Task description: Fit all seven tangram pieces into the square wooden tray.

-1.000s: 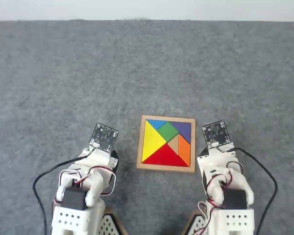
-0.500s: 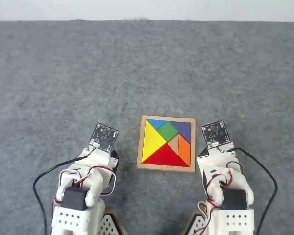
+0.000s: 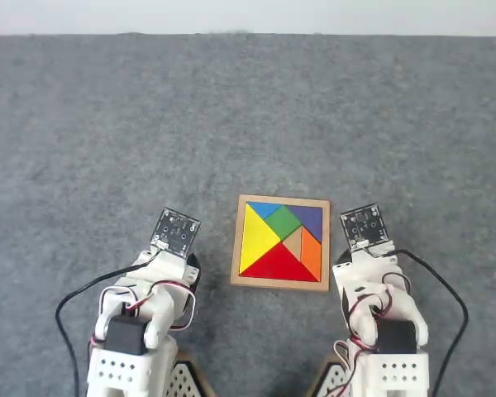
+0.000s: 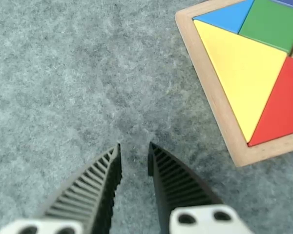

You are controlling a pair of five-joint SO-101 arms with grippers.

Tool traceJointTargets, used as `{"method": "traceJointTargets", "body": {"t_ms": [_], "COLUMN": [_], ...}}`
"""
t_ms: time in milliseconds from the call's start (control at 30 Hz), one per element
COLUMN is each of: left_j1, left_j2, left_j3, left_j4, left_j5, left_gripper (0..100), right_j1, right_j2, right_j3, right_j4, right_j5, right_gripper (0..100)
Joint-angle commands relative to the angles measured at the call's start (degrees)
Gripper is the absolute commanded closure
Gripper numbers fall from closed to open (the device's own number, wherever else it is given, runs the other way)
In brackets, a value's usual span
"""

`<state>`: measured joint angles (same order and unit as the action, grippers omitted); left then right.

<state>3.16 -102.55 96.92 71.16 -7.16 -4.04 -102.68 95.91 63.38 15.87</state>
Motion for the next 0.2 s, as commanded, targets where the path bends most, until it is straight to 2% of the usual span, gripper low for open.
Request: {"method": "traceJointTargets", "body": {"t_ms": [0, 167], "left_j1": [0.1, 0.1], "left_j2": [-0.1, -0.1], "left_j3": [-0.4, -0.4], "left_j4": [0.3, 0.3], "left_j5": [0.4, 0.4], "left_gripper": [91, 91], "right_j1": [-0.5, -0.5], "right_j2": [-1.3, -1.3], "right_j3": [0.5, 0.5], "right_j4": [0.0, 0.0], "right_j5": [0.6, 0.6], "right_gripper": [93.6, 93.6]}}
